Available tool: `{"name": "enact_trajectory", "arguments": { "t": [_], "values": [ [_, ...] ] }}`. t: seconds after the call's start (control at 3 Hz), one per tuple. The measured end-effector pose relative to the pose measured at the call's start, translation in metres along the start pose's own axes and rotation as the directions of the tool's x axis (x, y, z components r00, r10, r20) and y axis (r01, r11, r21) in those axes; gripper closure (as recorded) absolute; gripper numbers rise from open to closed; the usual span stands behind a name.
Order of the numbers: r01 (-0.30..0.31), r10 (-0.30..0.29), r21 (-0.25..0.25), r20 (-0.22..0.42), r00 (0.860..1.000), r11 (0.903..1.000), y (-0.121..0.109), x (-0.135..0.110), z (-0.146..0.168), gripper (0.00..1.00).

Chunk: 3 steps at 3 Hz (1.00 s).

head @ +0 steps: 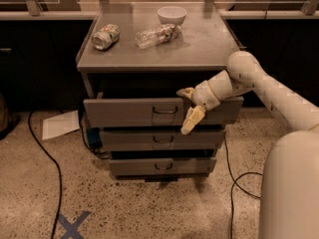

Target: Open top drawer

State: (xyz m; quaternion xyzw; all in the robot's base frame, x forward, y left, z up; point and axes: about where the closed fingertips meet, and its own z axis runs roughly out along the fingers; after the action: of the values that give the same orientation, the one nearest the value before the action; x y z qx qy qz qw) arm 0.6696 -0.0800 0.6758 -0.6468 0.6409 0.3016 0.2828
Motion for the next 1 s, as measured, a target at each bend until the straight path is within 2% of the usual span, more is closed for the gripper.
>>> {"name": "enact_trajectory", "arguments": {
  "t": [0.33,0.67,1.0],
  "values": [
    [0.003,-0.003,-0.003,0.001,1.0,1.0,0.0,0.0,0.002,0.0],
    [0.019,-0.02,-0.029,-0.007,1.0,0.9994,0.005,-0.007,0.012,0.0],
    [0.021,-0.022,-0.038,-0.018,1.0,0.999,0.027,-0.021,0.013,0.0]
  ]
}}
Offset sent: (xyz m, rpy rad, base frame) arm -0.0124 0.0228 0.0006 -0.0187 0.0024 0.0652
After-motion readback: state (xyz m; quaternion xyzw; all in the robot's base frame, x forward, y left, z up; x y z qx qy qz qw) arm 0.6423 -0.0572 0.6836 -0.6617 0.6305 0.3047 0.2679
